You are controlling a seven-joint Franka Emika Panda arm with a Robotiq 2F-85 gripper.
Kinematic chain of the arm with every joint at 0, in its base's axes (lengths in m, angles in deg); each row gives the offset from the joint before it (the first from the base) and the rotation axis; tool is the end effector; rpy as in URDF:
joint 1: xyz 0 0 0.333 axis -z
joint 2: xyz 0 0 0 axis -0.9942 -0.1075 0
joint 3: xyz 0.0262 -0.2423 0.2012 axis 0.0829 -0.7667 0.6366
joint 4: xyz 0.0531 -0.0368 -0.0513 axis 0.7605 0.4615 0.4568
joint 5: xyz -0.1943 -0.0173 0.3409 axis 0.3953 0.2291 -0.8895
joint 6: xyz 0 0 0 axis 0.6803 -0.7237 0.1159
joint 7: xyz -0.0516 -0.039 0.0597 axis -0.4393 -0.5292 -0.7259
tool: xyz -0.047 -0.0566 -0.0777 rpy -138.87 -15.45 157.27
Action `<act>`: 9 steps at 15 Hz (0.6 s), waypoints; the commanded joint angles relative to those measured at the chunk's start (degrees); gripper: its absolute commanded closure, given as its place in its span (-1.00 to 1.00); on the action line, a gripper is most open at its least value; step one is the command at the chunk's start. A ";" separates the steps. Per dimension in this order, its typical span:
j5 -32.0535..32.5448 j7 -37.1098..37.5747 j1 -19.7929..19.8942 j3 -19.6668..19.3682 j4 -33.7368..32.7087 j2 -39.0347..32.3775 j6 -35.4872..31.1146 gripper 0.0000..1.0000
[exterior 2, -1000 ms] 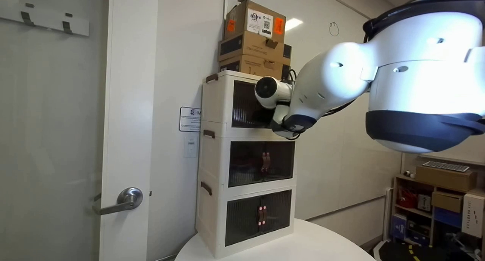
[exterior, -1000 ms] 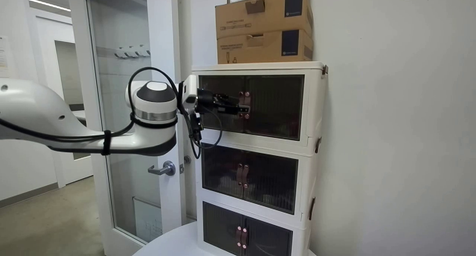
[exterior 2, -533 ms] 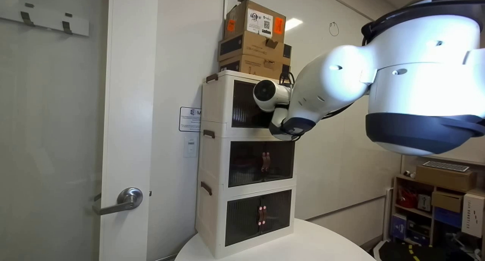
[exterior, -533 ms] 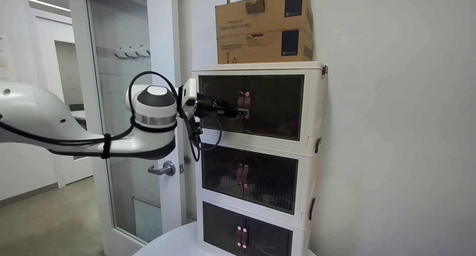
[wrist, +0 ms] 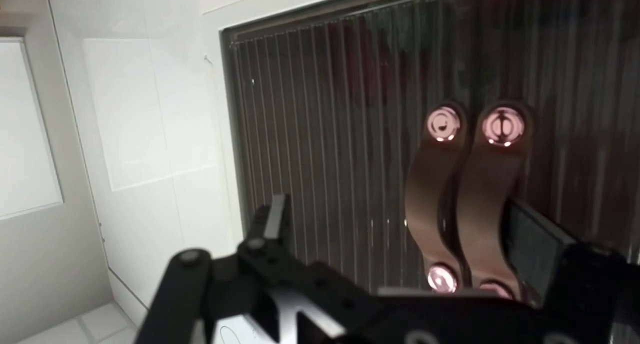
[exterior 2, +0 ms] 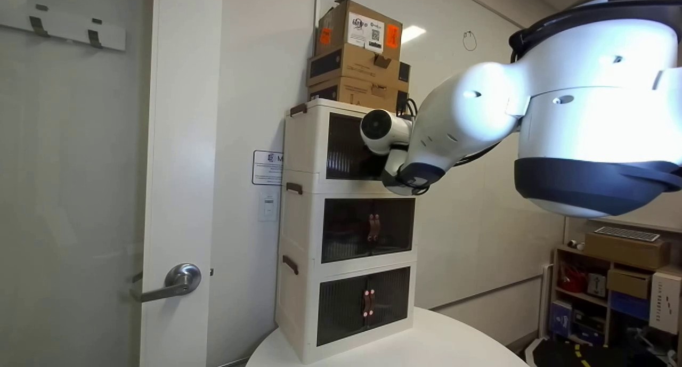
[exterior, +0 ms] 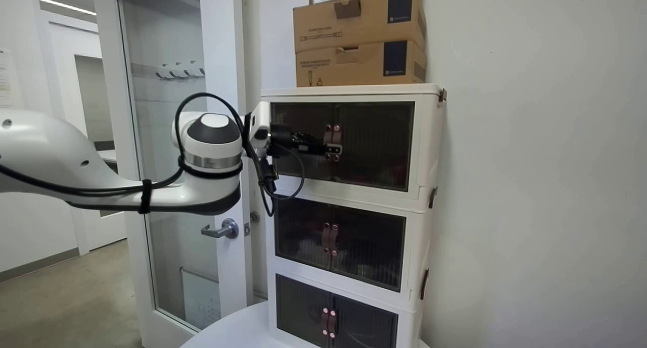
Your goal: Open the top drawer
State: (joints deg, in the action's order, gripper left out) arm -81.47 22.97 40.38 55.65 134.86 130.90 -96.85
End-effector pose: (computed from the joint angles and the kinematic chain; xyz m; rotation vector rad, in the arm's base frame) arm 0.7443 0.0433 0.3944 1.8164 -0.8768 1.7100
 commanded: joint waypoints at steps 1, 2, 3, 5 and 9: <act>-2.35 -2.61 -1.56 -1.56 3.43 0.93 -0.09 -1.00; -2.44 -2.68 -2.25 -1.72 4.39 0.92 0.25 -1.00; -2.56 -2.21 -3.12 -2.23 5.27 1.41 1.56 -1.00; -2.93 -1.58 -4.71 -2.50 6.54 1.53 4.08 -1.00; -3.44 -2.10 -8.37 -2.43 10.23 0.52 7.76 -1.00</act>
State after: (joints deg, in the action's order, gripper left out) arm -82.88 22.37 35.22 54.28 140.40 131.02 -91.46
